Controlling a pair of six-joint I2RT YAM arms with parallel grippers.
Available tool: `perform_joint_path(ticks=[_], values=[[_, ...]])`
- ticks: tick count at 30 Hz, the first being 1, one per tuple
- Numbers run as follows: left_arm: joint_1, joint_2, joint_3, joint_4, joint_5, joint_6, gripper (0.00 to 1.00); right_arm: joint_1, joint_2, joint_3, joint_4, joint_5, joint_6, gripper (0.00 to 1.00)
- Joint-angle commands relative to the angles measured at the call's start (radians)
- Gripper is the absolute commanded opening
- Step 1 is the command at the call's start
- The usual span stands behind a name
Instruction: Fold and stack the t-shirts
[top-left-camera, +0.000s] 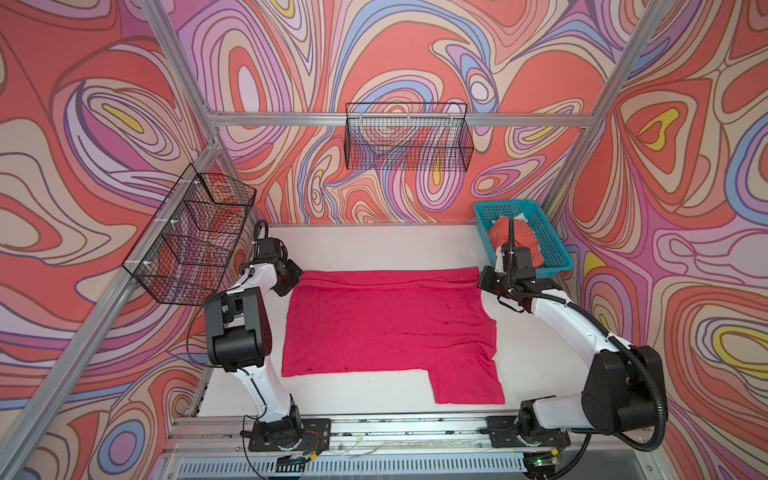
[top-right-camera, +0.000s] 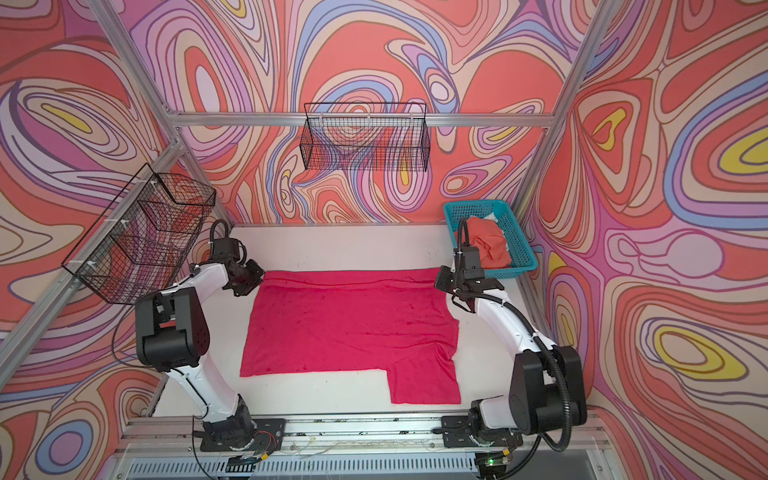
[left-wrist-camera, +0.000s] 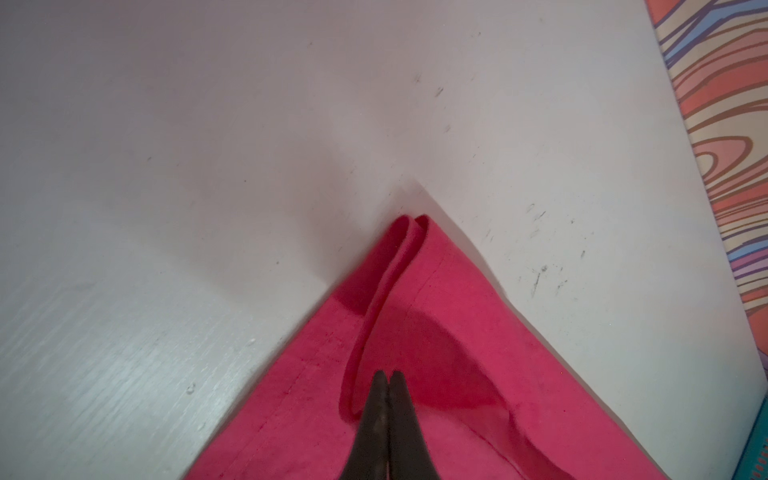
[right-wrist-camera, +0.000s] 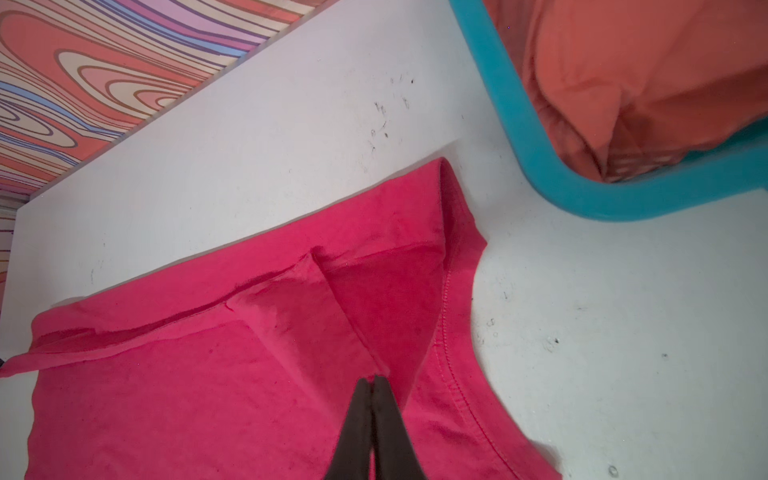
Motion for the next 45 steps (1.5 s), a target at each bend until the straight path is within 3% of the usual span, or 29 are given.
perform_joint_path(ticks=[1, 24, 37, 45], values=[[0.007, -0.018, 0.029, -0.035, 0.000, 0.011, 0.00, 0.006, -0.017, 0.011, -0.006, 0.008, 0.007, 0.00], [0.006, -0.036, 0.120, -0.073, 0.021, 0.004, 0.00, 0.006, -0.010, 0.227, -0.116, 0.040, -0.046, 0.00], [0.007, -0.109, 0.052, -0.078, -0.005, 0.005, 0.00, 0.006, -0.120, 0.160, -0.199, 0.034, -0.023, 0.00], [0.007, -0.124, -0.048, -0.079, -0.002, -0.004, 0.00, 0.006, -0.129, 0.026, -0.161, 0.031, -0.013, 0.00]])
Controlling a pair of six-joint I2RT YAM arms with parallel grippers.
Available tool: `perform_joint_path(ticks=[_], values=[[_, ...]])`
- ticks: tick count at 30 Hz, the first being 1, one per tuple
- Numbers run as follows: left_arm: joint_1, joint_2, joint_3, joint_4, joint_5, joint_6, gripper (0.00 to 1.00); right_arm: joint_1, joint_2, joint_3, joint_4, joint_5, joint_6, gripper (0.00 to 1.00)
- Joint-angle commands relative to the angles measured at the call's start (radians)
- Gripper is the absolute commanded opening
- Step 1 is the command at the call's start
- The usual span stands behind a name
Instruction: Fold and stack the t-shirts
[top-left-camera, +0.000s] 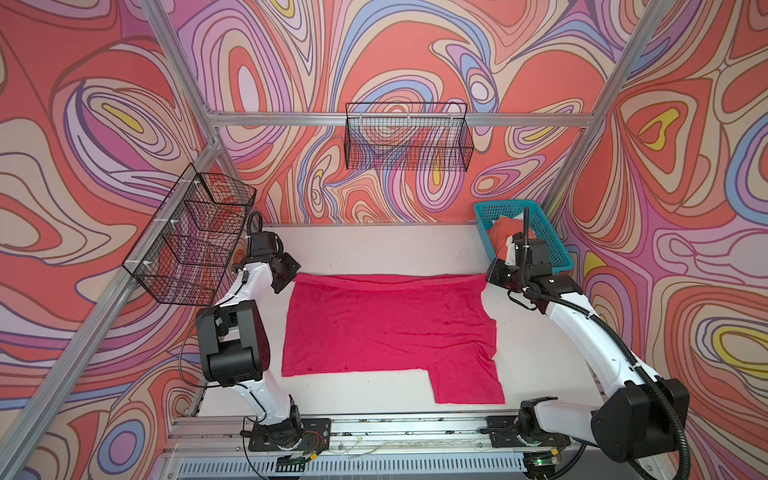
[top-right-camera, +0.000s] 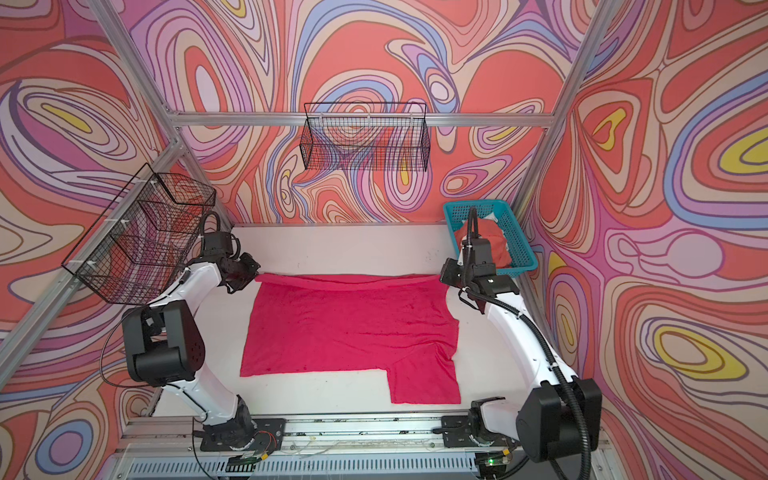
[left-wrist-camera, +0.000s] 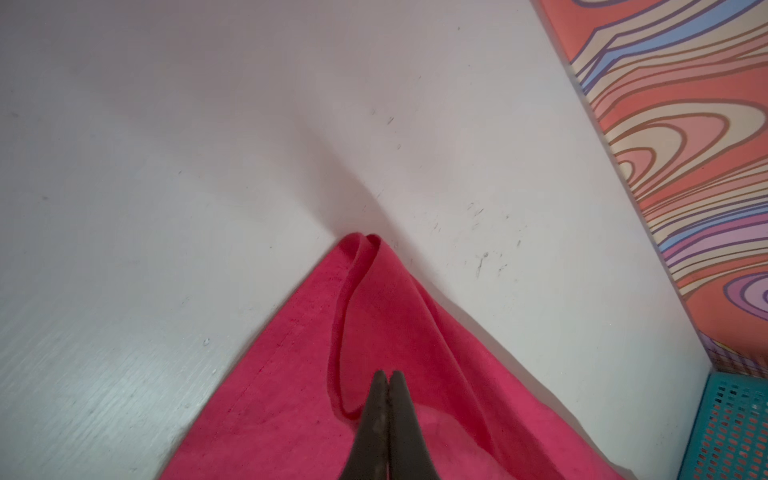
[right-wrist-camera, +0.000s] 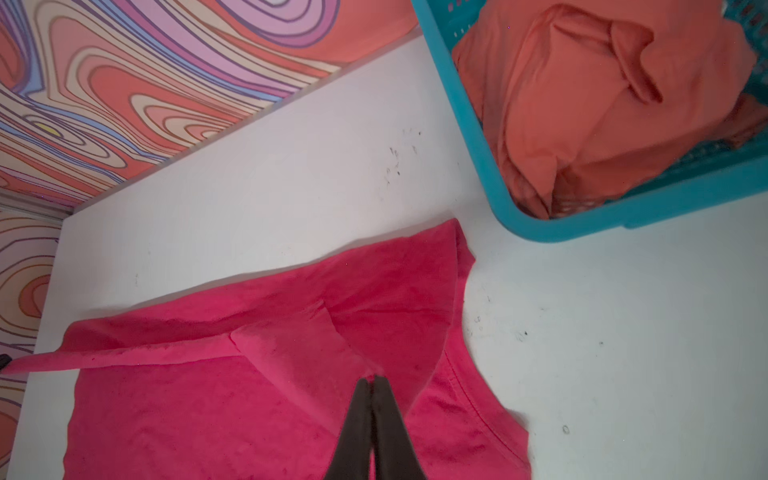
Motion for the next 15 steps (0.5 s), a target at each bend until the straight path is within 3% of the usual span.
perform_joint_path(ticks=[1, 15], values=[[0.007, -0.008, -0.053, -0.026, -0.011, -0.004, 0.00, 0.005, 0.004, -0.064, 0.014, 0.007, 0.011, 0.00], [0.005, -0.013, -0.131, -0.047, -0.035, 0.009, 0.00, 0.005, 0.023, -0.132, 0.048, 0.009, 0.006, 0.00]])
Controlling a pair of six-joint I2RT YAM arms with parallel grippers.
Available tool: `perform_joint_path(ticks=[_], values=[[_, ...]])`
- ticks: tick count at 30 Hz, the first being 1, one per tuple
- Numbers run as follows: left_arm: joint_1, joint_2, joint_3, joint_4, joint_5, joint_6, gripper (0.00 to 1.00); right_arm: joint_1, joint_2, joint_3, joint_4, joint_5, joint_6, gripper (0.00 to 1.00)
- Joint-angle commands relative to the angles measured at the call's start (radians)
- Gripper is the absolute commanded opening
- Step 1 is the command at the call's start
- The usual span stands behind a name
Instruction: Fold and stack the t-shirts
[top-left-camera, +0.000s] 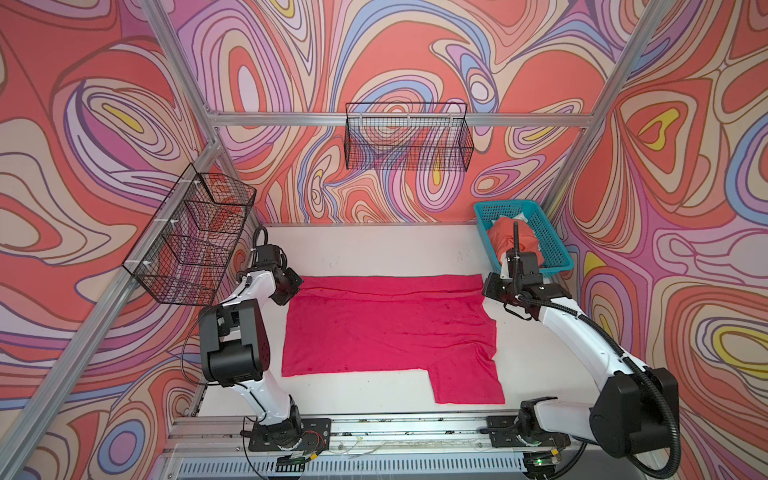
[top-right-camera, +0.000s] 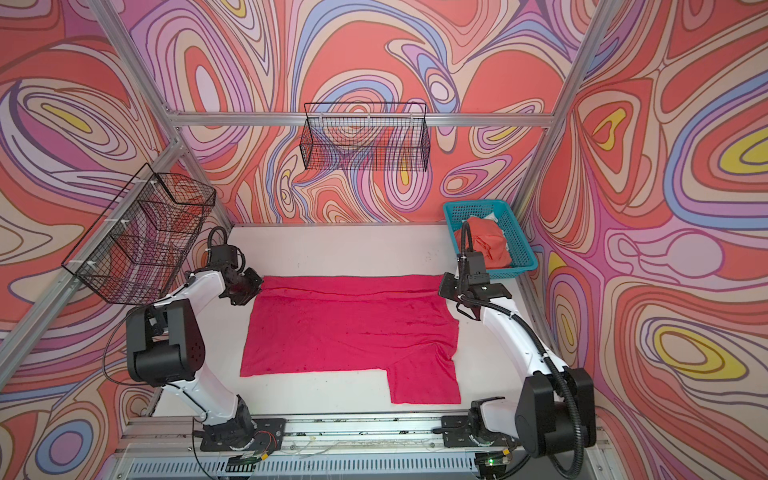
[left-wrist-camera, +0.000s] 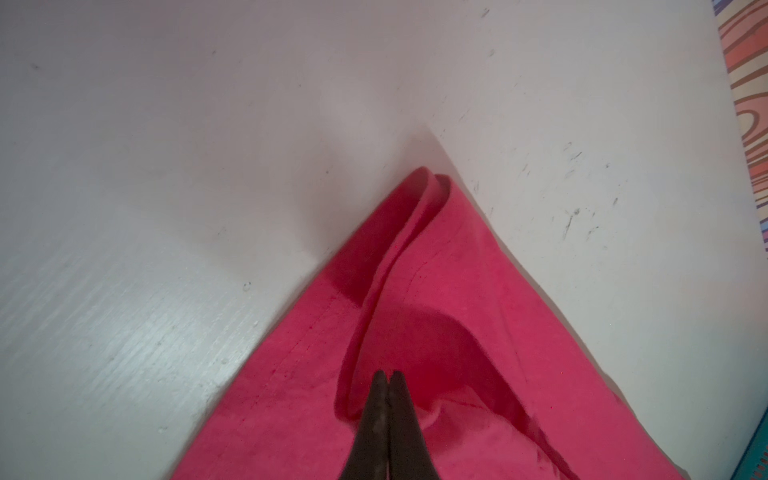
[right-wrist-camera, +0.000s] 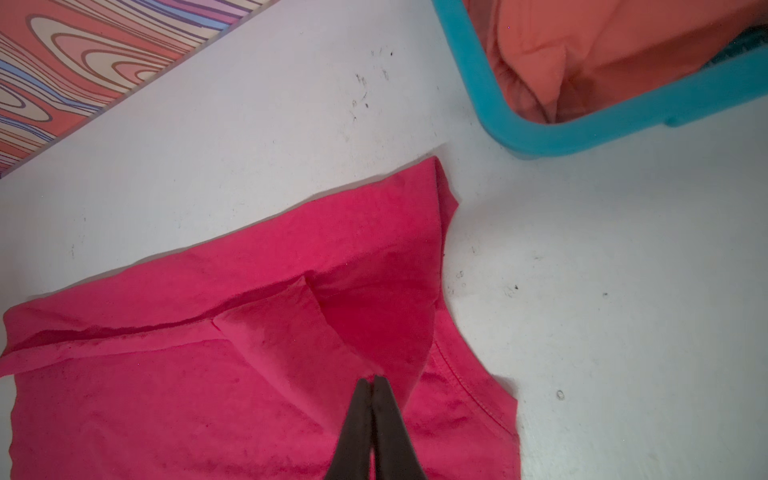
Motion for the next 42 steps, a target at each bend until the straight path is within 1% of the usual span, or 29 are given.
perform_joint_path(ticks=[1, 6, 12, 15, 21, 25, 37, 42], values=[[0.004, -0.018, -0.033, -0.039, -0.022, 0.006, 0.00, 0.006, 0.000, -0.030, 0.012, 0.011, 0.005, 0.00], [0.004, -0.045, -0.066, -0.042, -0.033, 0.009, 0.00, 0.006, -0.004, -0.054, 0.020, 0.015, 0.006, 0.00], [0.004, -0.025, -0.073, -0.059, -0.068, 0.020, 0.00, 0.004, 0.005, -0.066, 0.033, 0.011, 0.007, 0.00], [0.003, -0.021, -0.058, -0.061, -0.106, 0.023, 0.00, 0.005, 0.003, -0.074, 0.028, 0.018, 0.005, 0.00], [0.004, 0.017, 0.029, -0.097, -0.128, 0.058, 0.00, 0.005, -0.001, -0.084, 0.024, 0.032, -0.004, 0.00], [0.003, 0.022, 0.032, -0.104, -0.134, 0.064, 0.00, 0.005, -0.004, -0.093, 0.028, 0.033, -0.003, 0.00], [0.004, -0.004, -0.042, -0.105, -0.103, 0.064, 0.00, 0.006, -0.026, -0.112, 0.011, 0.039, -0.005, 0.00], [0.004, 0.003, -0.052, -0.112, -0.108, 0.068, 0.00, 0.006, -0.035, -0.154, 0.023, 0.026, 0.012, 0.00]])
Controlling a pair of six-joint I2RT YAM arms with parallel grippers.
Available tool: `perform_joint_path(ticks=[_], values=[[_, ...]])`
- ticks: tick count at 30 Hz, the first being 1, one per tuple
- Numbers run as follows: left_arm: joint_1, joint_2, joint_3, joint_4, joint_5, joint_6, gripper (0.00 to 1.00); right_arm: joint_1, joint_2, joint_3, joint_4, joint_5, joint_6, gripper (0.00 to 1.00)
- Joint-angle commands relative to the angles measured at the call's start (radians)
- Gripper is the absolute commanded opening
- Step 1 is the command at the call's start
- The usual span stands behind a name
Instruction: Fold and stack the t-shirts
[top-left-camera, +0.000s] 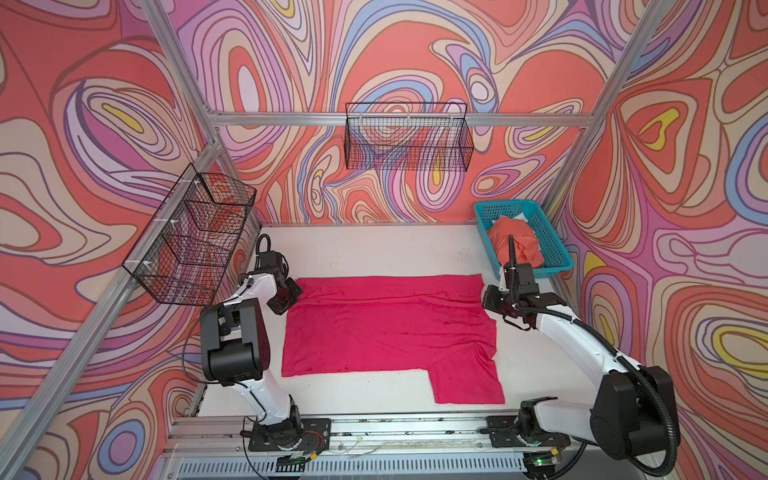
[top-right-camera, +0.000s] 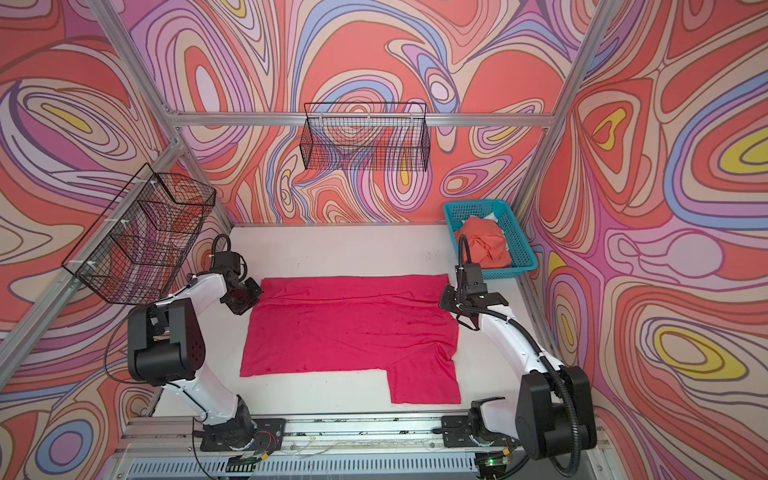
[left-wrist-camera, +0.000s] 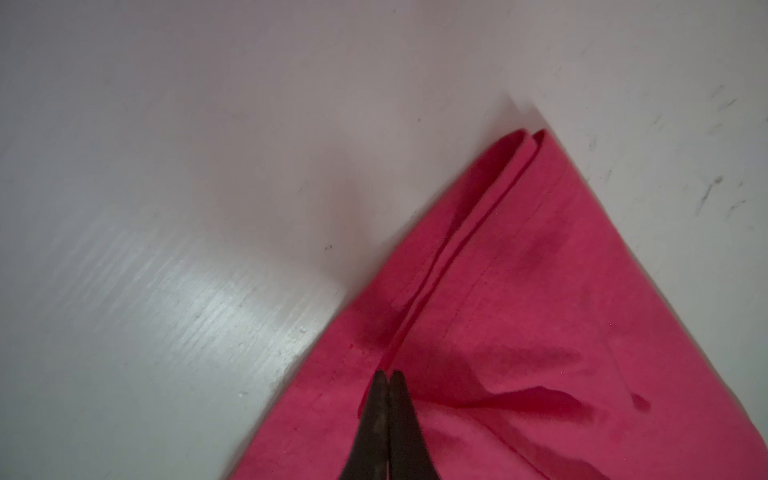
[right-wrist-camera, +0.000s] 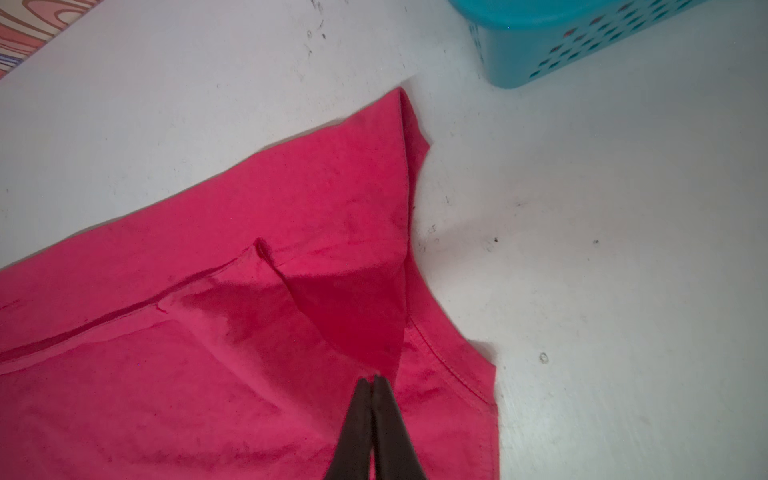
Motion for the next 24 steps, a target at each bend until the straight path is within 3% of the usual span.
perform_joint_path(ticks=[1, 17, 19, 20, 24], values=[[0.003, -0.001, -0.016, -0.036, -0.012, 0.011, 0.00, 0.005, -0.027, -0.048, 0.007, 0.001, 0.017, 0.00], [0.001, 0.014, -0.013, -0.065, -0.016, 0.007, 0.00, 0.006, 0.022, -0.153, 0.047, -0.046, 0.055, 0.00], [0.001, 0.009, -0.017, -0.067, -0.020, 0.005, 0.00, 0.007, 0.015, -0.160, 0.037, -0.070, 0.050, 0.08], [0.001, 0.007, -0.016, -0.070, -0.019, 0.005, 0.03, 0.006, 0.016, -0.158, 0.013, -0.068, 0.049, 0.16], [0.000, -0.016, -0.013, -0.090, -0.021, -0.001, 0.45, 0.012, 0.003, -0.123, -0.102, -0.005, 0.036, 0.35]])
